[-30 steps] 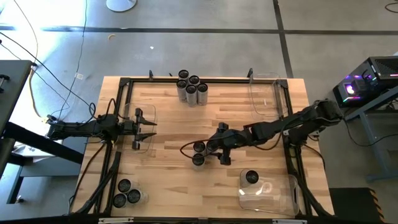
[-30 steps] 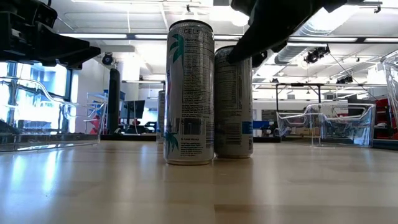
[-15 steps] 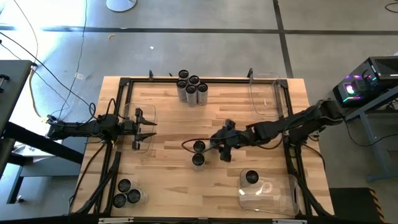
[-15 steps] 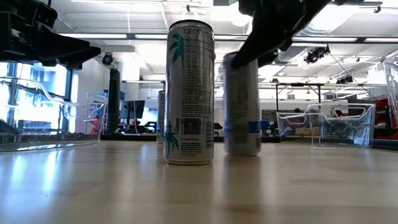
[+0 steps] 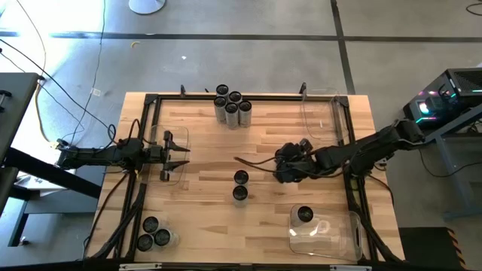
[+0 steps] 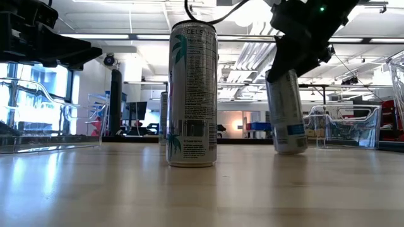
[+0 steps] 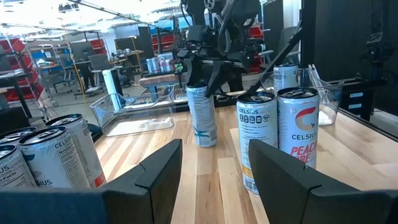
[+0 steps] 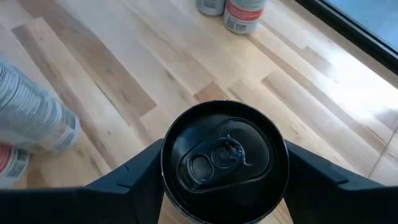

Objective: Sort soda cans
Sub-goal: Put the white-blue soda can into the top transparent bin

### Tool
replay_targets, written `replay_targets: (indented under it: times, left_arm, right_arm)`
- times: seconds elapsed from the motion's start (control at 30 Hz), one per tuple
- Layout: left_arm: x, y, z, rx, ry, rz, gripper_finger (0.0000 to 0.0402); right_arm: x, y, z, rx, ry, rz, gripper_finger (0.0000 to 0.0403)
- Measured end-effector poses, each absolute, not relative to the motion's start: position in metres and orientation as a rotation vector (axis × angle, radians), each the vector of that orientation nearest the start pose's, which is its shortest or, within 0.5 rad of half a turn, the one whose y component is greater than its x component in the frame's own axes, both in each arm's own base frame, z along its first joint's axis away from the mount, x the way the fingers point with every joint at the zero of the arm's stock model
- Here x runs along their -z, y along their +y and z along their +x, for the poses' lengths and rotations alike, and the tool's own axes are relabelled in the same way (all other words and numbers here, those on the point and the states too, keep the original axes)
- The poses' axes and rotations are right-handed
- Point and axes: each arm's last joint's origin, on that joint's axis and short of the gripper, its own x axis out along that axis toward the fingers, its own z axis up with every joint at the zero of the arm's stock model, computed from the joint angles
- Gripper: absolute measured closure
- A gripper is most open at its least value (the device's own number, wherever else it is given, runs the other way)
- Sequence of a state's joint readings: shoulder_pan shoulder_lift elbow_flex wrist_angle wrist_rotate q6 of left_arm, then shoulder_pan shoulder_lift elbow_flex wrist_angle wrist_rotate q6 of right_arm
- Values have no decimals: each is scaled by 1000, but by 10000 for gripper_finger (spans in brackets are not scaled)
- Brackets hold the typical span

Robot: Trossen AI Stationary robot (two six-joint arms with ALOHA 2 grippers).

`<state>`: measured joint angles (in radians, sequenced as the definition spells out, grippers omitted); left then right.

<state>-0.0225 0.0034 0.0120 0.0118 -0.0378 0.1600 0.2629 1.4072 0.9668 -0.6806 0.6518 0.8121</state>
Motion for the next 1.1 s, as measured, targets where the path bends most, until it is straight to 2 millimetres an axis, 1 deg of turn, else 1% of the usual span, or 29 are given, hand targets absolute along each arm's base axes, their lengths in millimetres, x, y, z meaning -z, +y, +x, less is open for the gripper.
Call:
replay_targets:
  times: [0.23,0.63,0.87,1.1]
  left_arm:
    - [-168,-1,97,-17,-19,159,222]
    - [-168,-1,97,-17,-19,159,222]
    - [-168,-1,97,-17,-19,159,222]
    - [-168,-1,97,-17,-19,159,222]
  right_arm:
    - [-231,52,260,690,809,239,112]
    - [-231,52,256,669,858,214,104]
    - [-244,50,248,635,828,212,105]
    - [-260,46,232,624,799,256,105]
